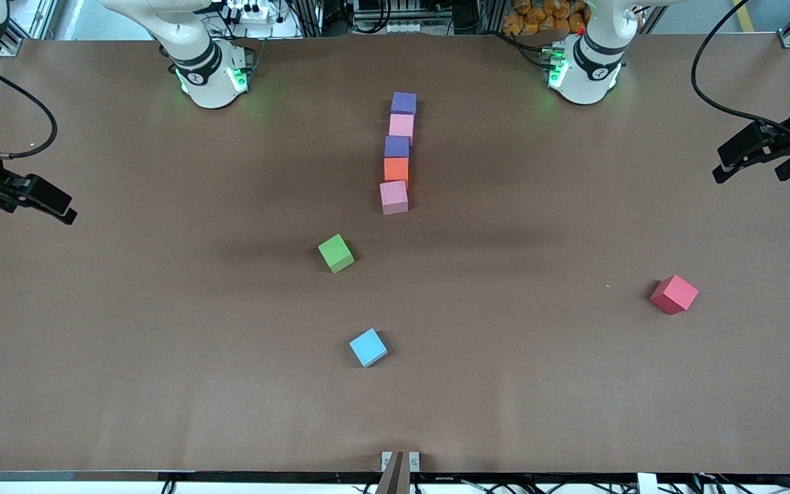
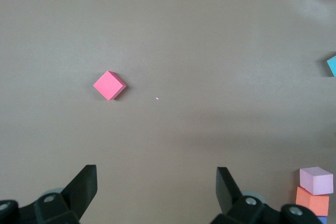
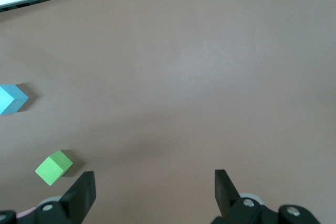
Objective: Arrange blocks into number 1
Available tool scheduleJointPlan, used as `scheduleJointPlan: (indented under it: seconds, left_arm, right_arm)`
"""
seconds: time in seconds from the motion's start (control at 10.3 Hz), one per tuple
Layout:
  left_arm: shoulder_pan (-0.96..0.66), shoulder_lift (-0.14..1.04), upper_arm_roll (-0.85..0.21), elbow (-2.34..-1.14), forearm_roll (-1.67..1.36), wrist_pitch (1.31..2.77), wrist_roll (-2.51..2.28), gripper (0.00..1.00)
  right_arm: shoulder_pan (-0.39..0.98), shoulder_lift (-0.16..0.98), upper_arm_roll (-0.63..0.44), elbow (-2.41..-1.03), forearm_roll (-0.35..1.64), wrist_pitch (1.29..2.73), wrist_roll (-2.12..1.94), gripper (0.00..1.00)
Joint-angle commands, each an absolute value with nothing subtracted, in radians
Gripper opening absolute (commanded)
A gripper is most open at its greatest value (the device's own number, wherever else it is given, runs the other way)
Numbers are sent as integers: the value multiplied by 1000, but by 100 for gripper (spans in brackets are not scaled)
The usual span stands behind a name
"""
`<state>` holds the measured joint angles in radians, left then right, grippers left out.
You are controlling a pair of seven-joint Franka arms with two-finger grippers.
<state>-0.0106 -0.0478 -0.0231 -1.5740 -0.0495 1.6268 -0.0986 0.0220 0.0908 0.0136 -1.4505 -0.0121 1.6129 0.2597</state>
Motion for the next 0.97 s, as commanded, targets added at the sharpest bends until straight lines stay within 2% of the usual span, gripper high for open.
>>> scheduleJointPlan:
  seconds: [0.0,0.87]
  left_arm:
    - [-32,-40,-8,-1549,-66,1603,-77,100]
    - [-41,-37,-14,-1551,23,1563,-78,100]
  right_arm:
    - [12,104,17,-1425,9,1595,247,100]
    - [34,112,17,-1430,14,1597,252,100]
